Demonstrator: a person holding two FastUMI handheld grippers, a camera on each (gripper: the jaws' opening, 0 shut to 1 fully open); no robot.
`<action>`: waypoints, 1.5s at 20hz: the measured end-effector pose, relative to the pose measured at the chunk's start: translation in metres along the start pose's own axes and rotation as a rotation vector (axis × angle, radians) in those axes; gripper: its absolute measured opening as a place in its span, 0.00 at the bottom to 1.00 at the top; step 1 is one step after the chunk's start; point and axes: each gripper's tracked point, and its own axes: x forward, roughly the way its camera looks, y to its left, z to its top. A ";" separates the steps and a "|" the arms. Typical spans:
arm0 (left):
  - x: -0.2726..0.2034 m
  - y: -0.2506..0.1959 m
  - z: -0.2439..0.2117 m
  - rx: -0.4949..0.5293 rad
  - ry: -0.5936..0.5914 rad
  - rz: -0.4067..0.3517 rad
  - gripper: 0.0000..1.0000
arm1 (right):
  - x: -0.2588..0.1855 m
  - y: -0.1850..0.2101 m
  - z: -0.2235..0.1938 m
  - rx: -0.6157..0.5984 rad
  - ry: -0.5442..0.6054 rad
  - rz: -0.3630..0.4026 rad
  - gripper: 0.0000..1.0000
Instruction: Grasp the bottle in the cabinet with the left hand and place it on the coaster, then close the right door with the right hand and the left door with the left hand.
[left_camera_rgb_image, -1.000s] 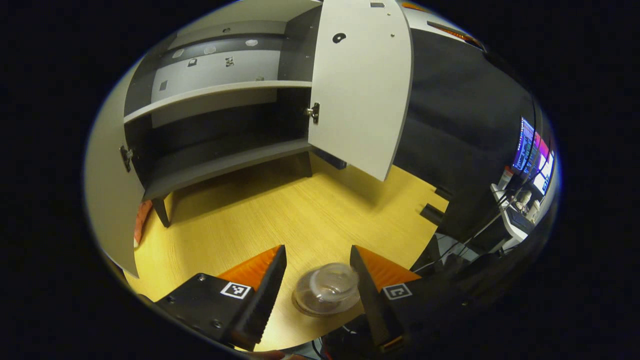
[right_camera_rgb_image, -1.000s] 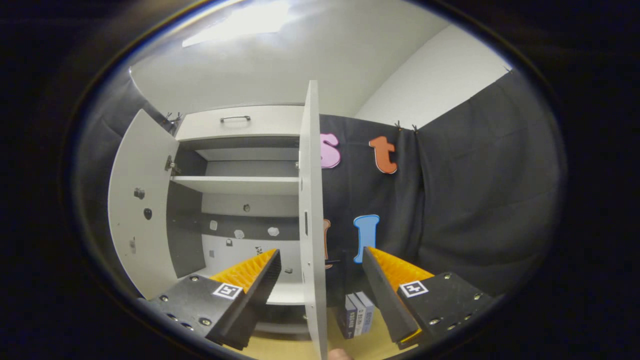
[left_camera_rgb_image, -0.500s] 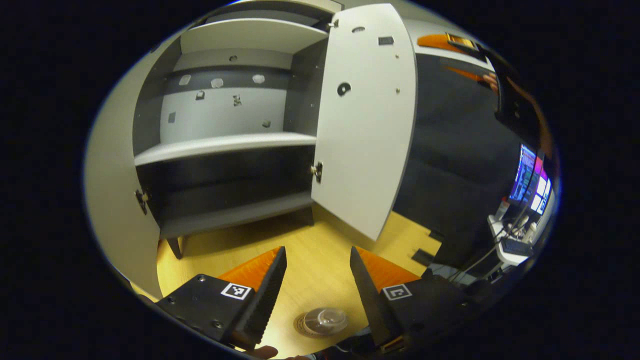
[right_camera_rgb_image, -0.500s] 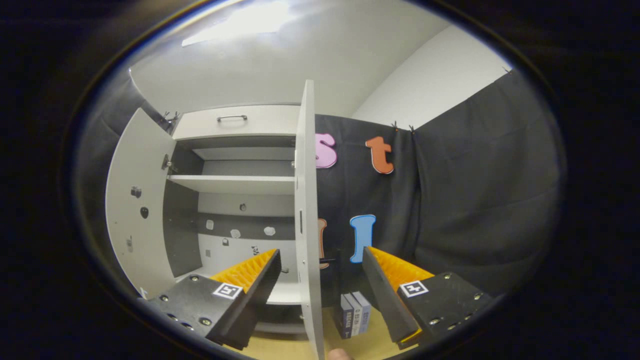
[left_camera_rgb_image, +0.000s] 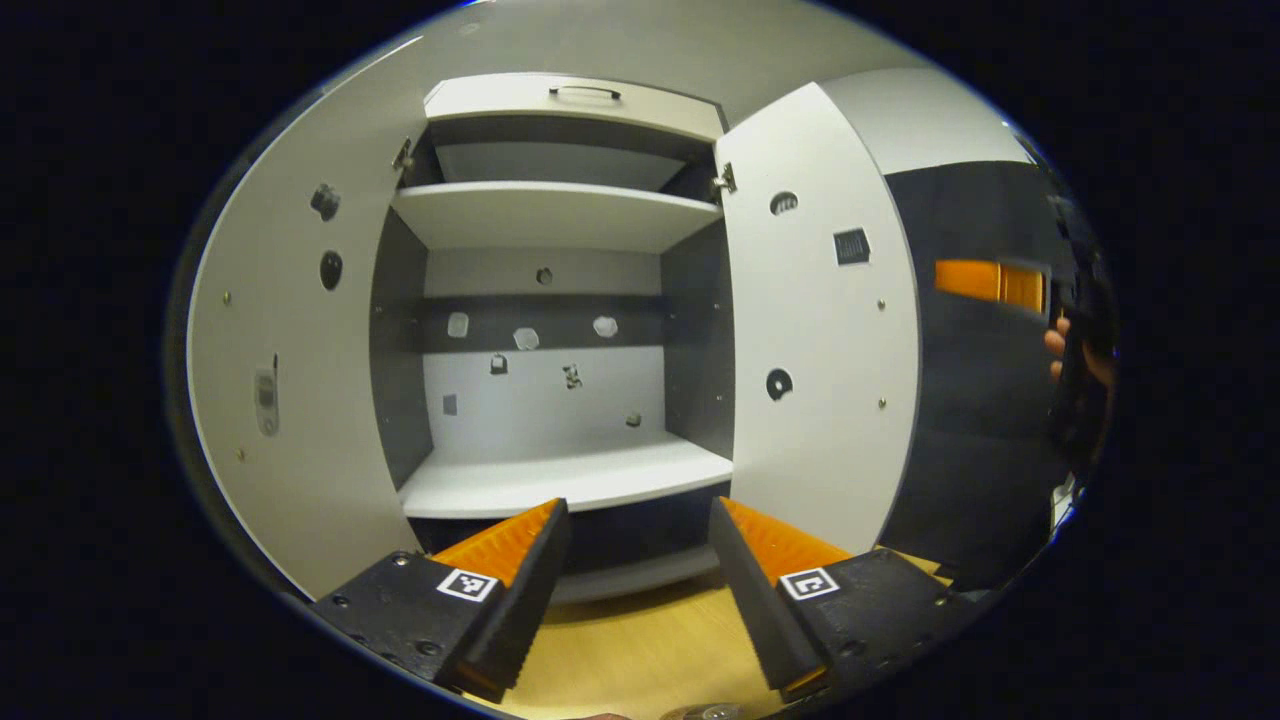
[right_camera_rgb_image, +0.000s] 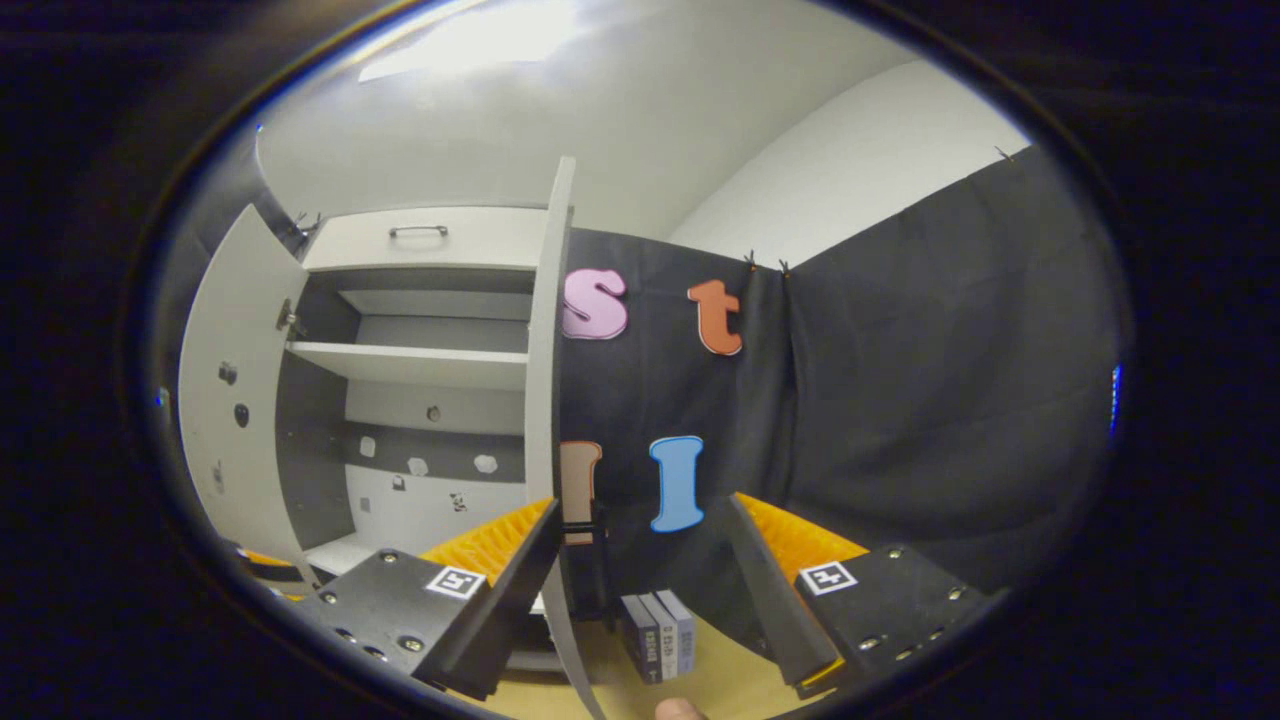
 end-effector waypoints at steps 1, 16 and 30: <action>-0.002 0.007 0.009 -0.001 -0.001 0.026 0.92 | 0.003 0.000 -0.006 -0.008 0.014 -0.004 0.98; -0.058 0.087 0.107 -0.078 -0.113 0.301 0.96 | 0.012 0.054 -0.024 -0.029 0.049 0.213 0.92; -0.110 0.147 0.104 -0.024 -0.104 0.525 0.92 | 0.022 0.188 -0.040 0.052 0.094 0.516 0.93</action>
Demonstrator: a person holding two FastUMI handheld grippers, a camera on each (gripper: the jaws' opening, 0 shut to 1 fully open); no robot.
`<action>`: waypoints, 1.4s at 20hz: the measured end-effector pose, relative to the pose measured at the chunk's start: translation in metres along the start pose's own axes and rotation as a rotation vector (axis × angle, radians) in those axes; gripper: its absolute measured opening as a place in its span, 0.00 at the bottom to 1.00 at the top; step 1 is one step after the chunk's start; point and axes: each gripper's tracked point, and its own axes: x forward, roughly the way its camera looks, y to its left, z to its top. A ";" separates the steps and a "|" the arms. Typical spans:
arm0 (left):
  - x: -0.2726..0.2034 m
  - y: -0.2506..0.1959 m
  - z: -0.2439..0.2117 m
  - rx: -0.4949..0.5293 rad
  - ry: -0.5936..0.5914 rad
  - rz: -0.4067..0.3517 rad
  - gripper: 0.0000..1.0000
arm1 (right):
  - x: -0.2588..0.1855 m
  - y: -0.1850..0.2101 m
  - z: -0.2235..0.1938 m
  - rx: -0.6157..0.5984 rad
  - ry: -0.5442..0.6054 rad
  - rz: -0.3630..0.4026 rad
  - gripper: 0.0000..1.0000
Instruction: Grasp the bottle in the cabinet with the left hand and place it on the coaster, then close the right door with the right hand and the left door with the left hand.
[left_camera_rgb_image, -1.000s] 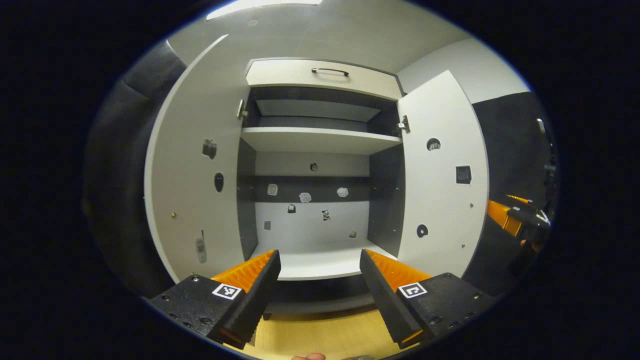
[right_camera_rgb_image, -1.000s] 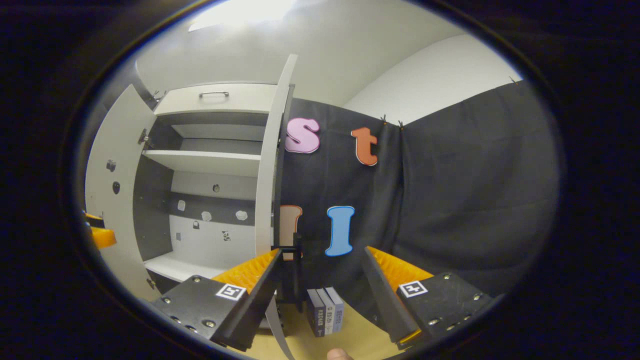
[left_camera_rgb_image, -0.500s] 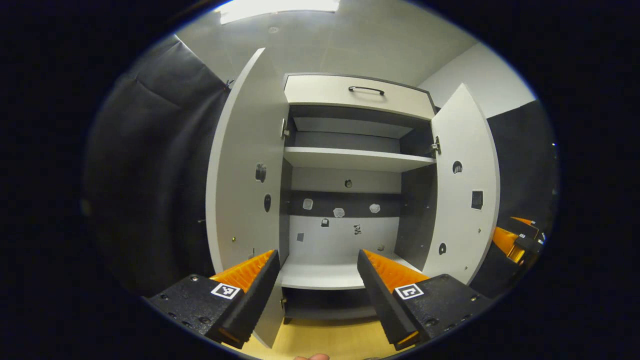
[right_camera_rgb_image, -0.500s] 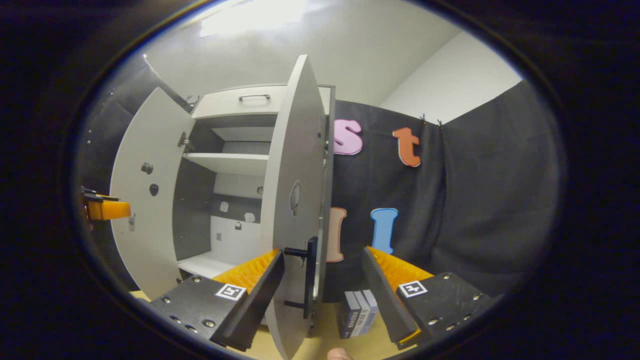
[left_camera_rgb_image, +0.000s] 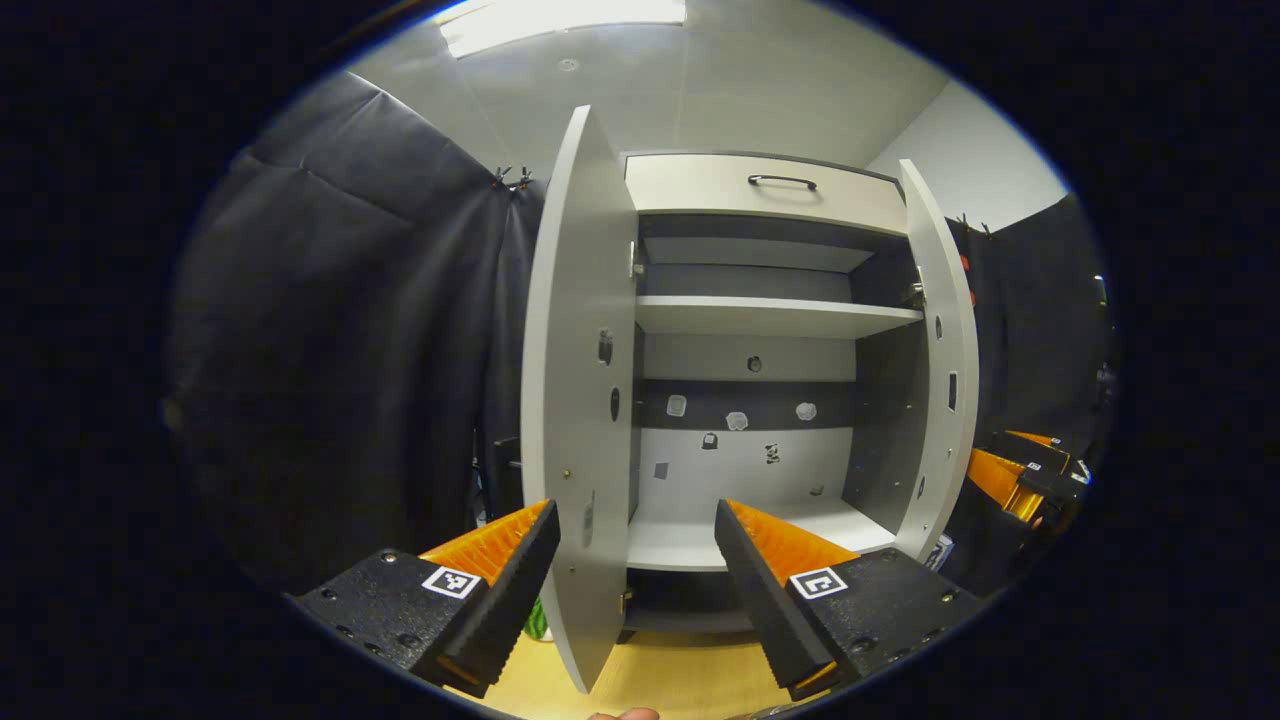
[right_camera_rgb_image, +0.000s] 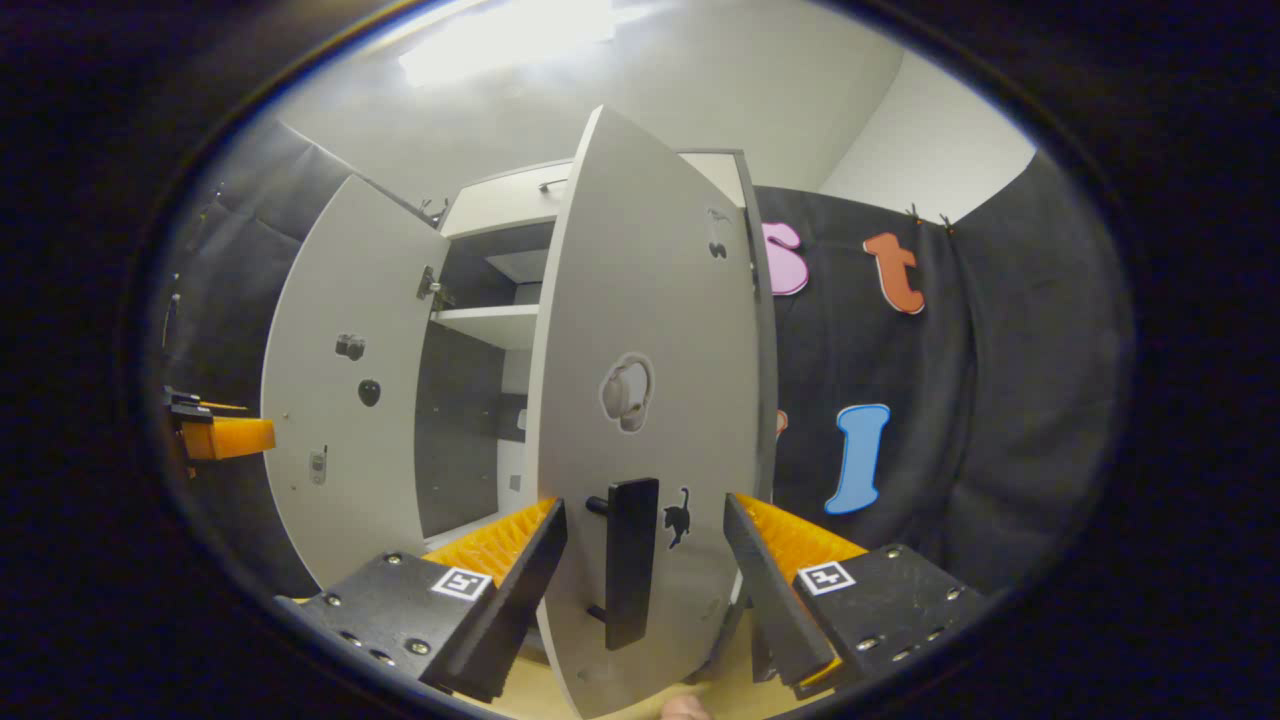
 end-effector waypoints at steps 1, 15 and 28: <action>-0.002 0.007 0.002 0.004 -0.003 0.020 0.92 | 0.005 0.007 -0.003 0.003 0.005 0.016 0.93; -0.007 0.094 0.000 -0.019 -0.020 0.231 0.96 | 0.021 0.034 -0.006 0.018 0.002 0.042 0.96; 0.038 0.110 -0.018 0.011 0.004 0.168 0.96 | 0.011 0.024 -0.006 0.004 0.026 -0.066 0.93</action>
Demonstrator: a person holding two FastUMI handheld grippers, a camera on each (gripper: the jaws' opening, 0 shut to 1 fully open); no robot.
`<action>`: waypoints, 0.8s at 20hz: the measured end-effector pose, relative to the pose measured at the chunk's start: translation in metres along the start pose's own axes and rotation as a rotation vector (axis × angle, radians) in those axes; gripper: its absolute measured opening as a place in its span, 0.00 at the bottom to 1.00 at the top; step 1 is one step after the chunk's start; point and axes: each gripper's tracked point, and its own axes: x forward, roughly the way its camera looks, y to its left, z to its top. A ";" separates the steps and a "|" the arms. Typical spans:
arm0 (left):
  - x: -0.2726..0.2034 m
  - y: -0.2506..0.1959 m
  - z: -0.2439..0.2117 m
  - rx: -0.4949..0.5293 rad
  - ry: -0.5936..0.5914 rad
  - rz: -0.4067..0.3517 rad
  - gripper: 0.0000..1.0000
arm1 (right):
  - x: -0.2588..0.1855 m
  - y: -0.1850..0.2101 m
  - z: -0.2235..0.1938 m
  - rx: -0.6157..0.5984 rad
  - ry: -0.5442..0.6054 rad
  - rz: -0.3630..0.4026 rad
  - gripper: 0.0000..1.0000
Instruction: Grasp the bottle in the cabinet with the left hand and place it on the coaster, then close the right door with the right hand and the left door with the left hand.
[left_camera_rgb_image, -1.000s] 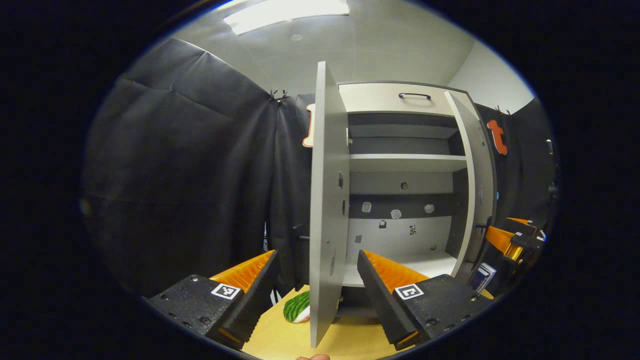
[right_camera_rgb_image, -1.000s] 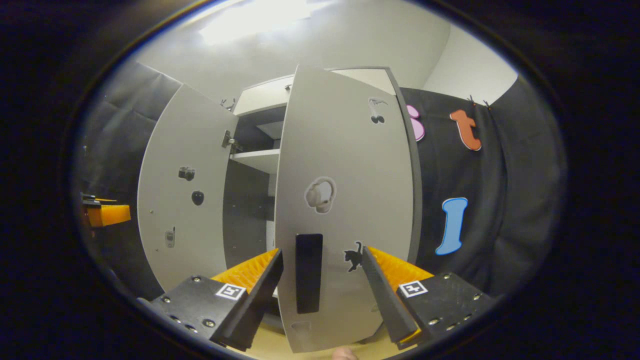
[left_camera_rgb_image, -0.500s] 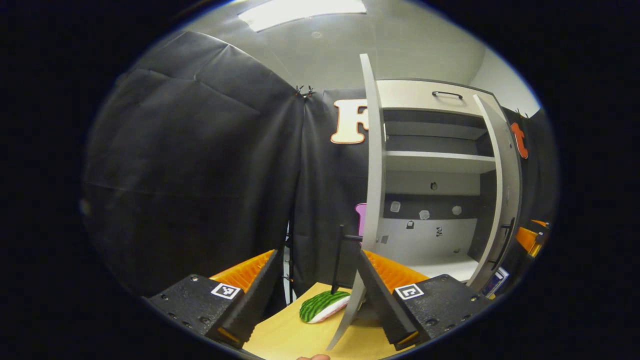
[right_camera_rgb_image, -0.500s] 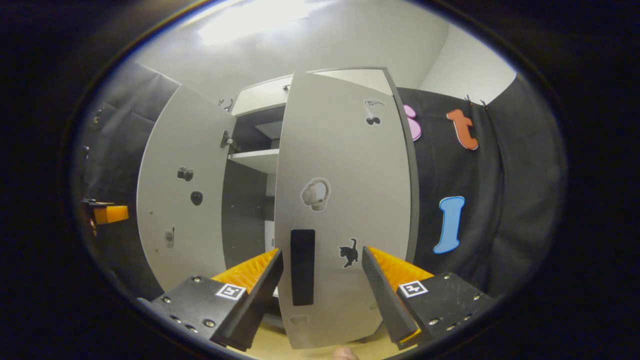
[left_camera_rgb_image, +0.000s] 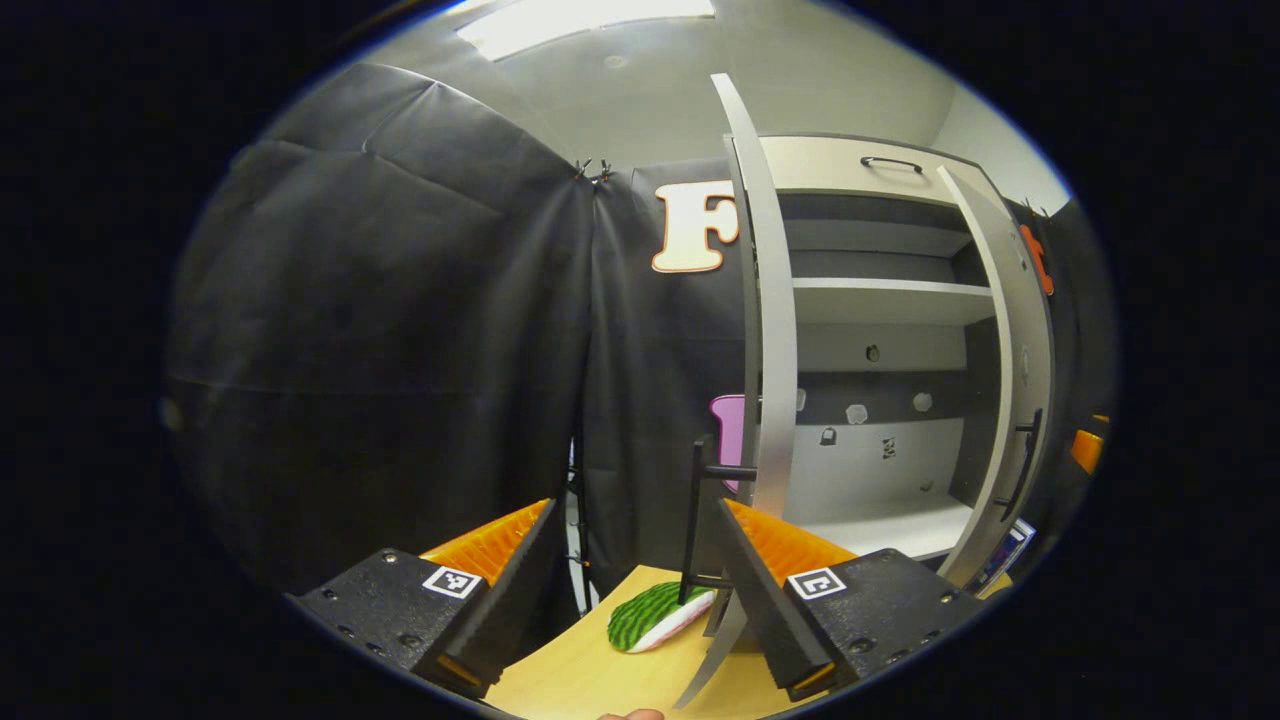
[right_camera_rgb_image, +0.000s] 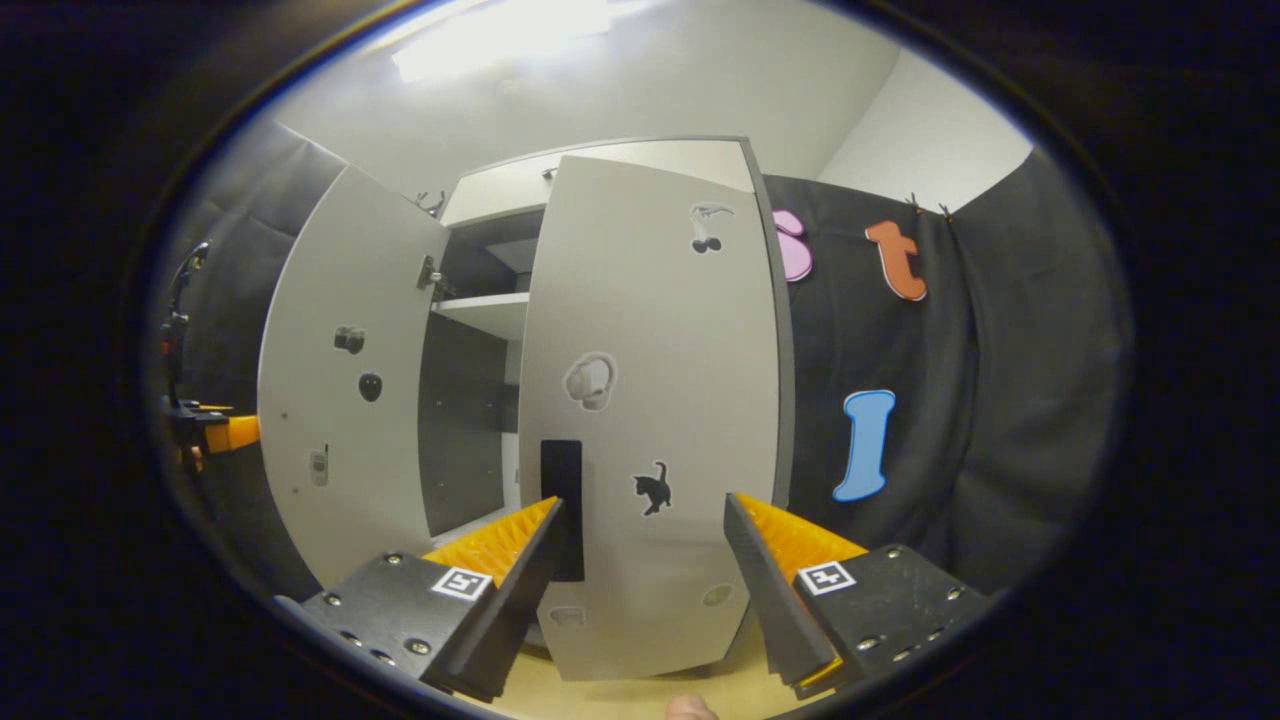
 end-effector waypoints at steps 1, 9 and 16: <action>0.001 -0.002 0.000 -0.009 0.002 -0.022 0.95 | -0.001 -0.001 -0.002 -0.001 0.003 -0.003 0.93; 0.001 -0.018 -0.001 -0.009 0.020 -0.116 0.93 | -0.007 -0.006 0.001 -0.003 0.000 0.004 0.93; -0.005 -0.072 -0.006 -0.063 0.029 -0.290 0.93 | -0.010 -0.008 0.008 -0.002 0.004 -0.006 0.96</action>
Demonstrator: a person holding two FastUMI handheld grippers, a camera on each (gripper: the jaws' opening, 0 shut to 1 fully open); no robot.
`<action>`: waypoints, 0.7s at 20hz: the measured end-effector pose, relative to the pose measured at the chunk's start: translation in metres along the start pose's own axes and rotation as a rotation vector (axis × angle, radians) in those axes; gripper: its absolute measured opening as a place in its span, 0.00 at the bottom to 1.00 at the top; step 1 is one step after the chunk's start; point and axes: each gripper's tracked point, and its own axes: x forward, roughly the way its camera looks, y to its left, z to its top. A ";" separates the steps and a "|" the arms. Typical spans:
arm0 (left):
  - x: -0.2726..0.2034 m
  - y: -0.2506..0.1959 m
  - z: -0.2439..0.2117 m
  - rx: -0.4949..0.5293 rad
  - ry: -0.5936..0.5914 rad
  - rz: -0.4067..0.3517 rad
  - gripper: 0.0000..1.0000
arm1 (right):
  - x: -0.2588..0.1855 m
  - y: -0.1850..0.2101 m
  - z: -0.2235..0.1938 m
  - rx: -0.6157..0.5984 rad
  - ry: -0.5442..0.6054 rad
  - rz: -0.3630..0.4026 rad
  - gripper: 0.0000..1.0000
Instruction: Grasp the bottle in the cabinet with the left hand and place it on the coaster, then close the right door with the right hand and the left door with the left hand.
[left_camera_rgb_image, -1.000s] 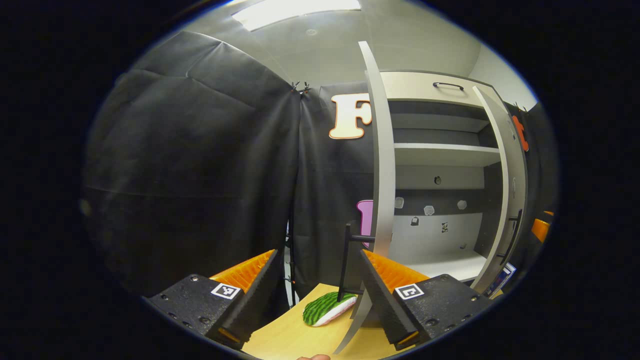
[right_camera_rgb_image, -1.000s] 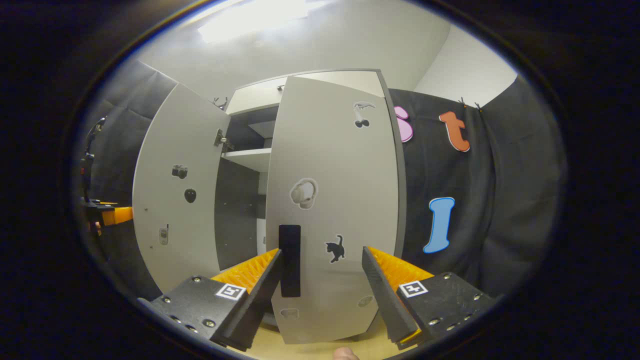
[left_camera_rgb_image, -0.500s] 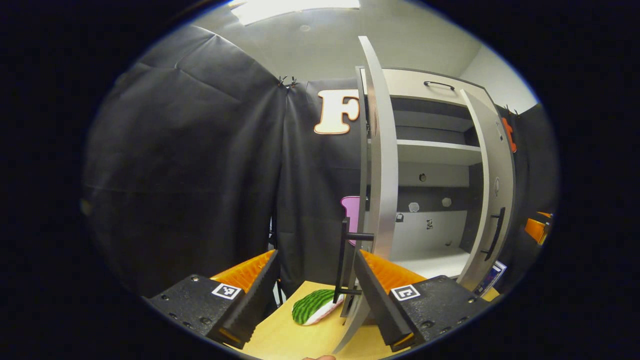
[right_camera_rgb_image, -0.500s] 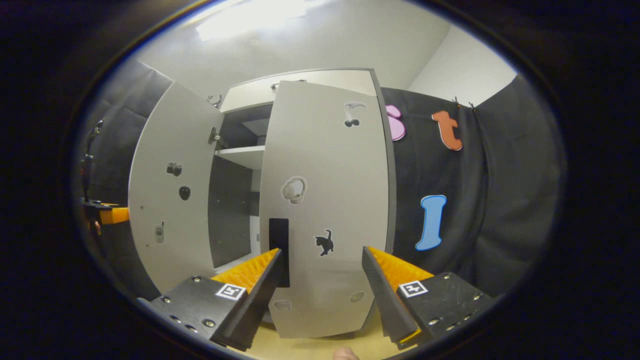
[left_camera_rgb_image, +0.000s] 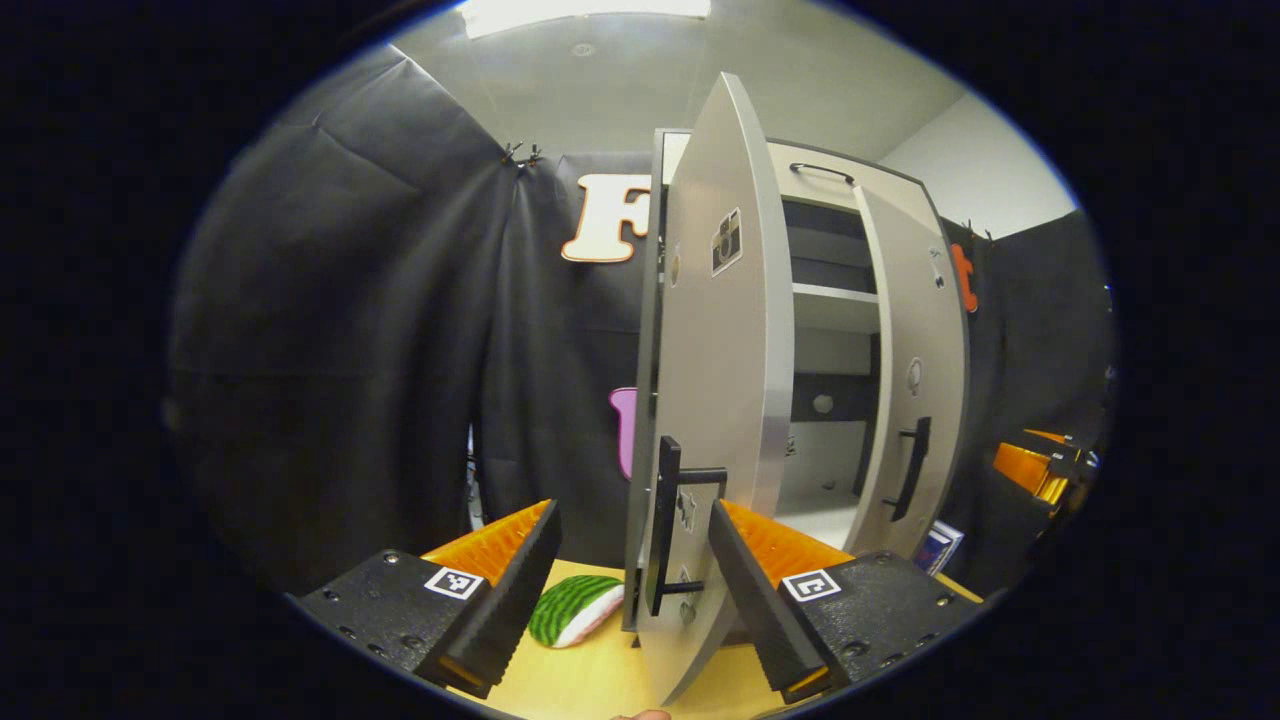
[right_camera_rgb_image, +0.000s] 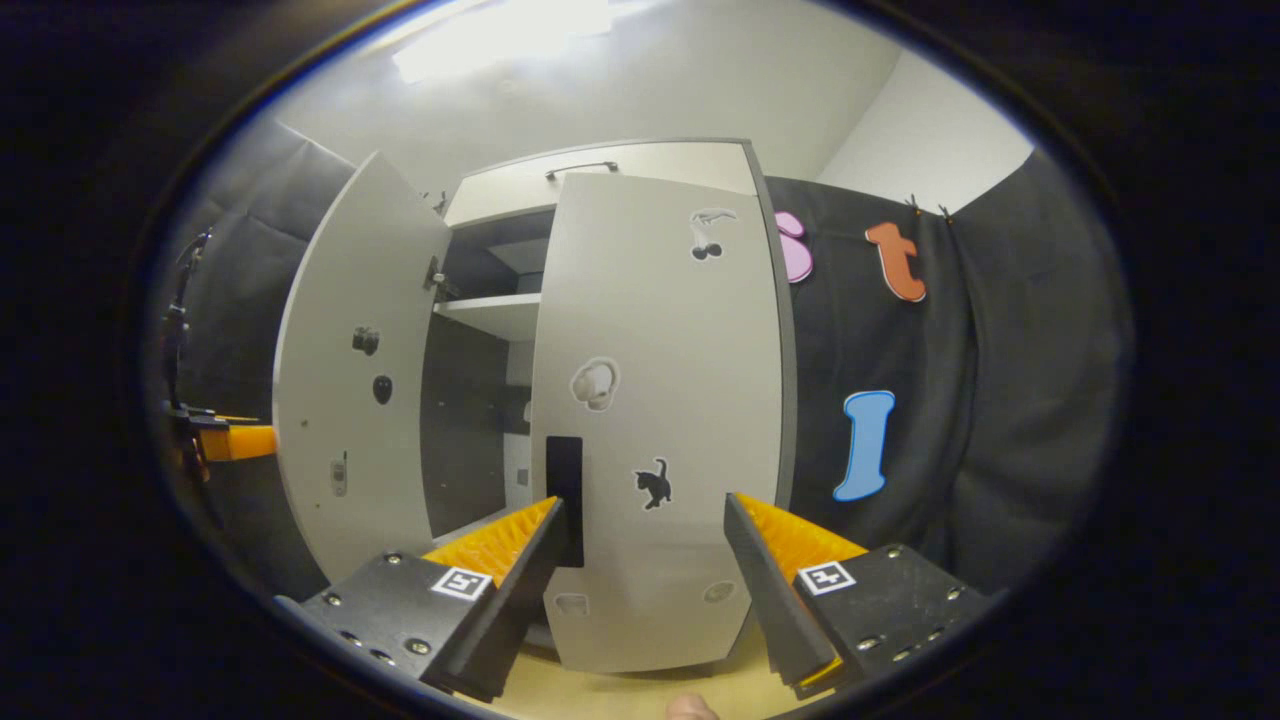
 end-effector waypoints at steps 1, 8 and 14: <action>0.002 -0.006 0.000 -0.005 0.000 -0.020 0.93 | -0.003 -0.001 0.002 0.000 0.002 -0.005 0.96; 0.019 -0.043 -0.006 -0.004 0.011 -0.122 0.93 | -0.011 -0.019 0.008 0.006 0.000 -0.048 0.96; 0.033 -0.049 -0.013 -0.002 0.023 -0.122 0.93 | -0.023 -0.041 0.008 -0.012 0.004 -0.103 0.93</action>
